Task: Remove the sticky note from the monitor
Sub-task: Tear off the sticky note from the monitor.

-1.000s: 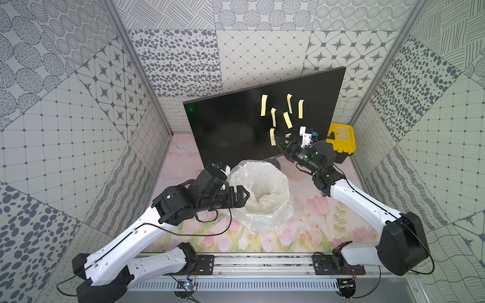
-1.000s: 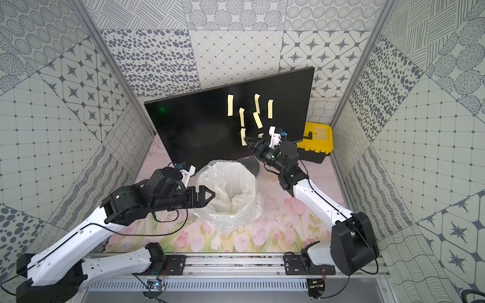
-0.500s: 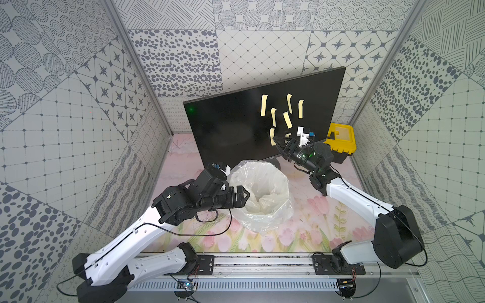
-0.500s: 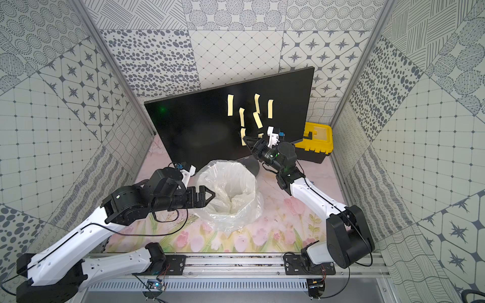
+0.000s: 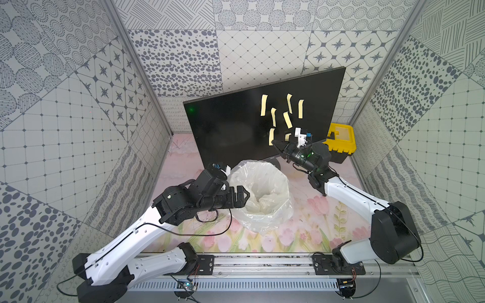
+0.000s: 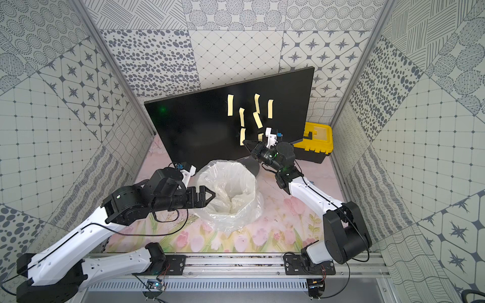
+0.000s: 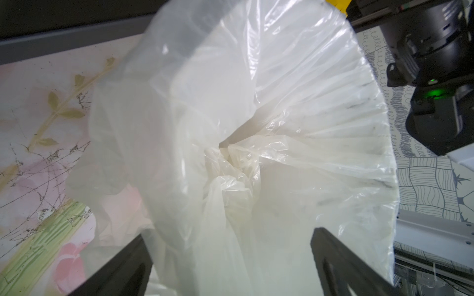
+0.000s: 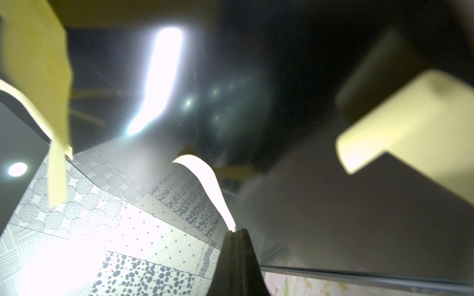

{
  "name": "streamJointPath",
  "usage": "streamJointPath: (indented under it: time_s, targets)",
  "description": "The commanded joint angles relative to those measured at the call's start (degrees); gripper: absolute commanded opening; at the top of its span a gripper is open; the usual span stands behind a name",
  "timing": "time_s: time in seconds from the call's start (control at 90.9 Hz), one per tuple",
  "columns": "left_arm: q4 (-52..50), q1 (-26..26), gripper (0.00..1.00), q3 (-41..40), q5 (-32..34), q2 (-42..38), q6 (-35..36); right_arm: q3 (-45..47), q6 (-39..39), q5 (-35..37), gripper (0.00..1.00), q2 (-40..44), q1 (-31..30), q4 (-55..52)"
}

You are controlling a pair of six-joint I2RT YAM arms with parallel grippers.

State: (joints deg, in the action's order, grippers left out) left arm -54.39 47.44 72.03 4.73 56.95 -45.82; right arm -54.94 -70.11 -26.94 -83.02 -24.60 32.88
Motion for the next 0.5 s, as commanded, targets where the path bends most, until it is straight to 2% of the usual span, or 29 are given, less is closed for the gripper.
streamJointPath:
  time_s: [0.0, 0.484]
  targets:
    - [1.56, 0.51, 0.99, -0.46, 0.51, -0.15, 0.74, 0.17, 0.96, -0.83, 0.00, 2.90, 0.46, 1.21]
    - [1.81, 0.51, 0.99, -1.76, 0.93, -0.93, 0.25, 1.85, 6.04, -5.26, 0.00, 18.39, 0.41, -15.72]
